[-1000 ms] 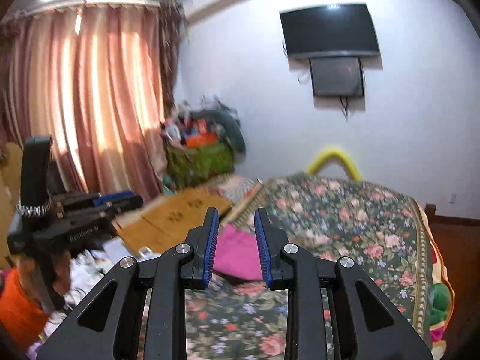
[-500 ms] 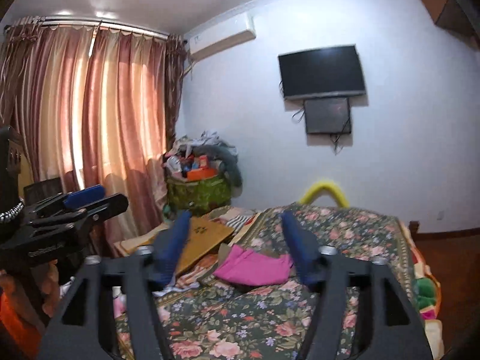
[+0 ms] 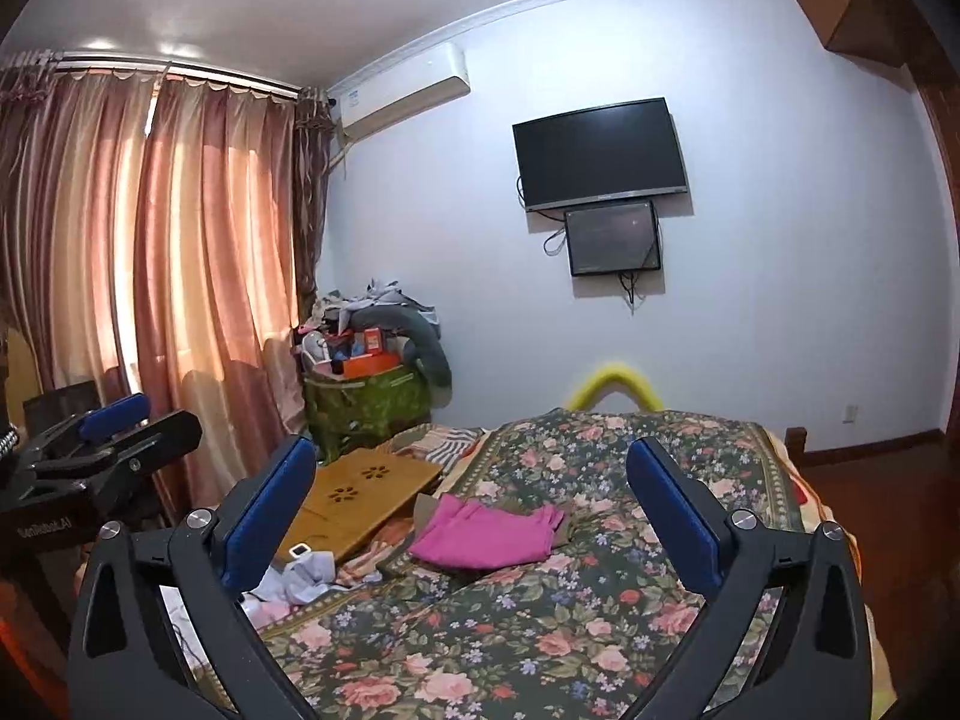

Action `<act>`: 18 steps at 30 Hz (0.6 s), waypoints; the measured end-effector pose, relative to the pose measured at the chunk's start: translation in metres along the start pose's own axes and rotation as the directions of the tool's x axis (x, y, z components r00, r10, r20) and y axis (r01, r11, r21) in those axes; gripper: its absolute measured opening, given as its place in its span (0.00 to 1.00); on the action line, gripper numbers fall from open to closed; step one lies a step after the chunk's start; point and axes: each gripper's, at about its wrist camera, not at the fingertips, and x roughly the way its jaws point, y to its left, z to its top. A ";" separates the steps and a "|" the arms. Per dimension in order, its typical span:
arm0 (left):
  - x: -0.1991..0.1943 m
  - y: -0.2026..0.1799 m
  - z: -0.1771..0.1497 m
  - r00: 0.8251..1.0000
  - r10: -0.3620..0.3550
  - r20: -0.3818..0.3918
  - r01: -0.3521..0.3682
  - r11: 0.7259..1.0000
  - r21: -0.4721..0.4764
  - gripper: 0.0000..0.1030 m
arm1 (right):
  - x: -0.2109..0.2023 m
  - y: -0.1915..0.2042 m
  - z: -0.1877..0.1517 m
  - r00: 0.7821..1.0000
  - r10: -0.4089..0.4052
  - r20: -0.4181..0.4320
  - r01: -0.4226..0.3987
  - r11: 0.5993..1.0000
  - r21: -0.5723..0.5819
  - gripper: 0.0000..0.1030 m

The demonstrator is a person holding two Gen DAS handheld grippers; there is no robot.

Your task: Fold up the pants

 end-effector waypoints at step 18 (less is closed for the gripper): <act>0.008 0.010 -0.007 1.000 0.013 -0.025 -0.014 0.998 -0.053 1.00 | -0.010 0.008 -0.009 1.000 0.005 -0.009 -0.005 0.999 -0.032 1.00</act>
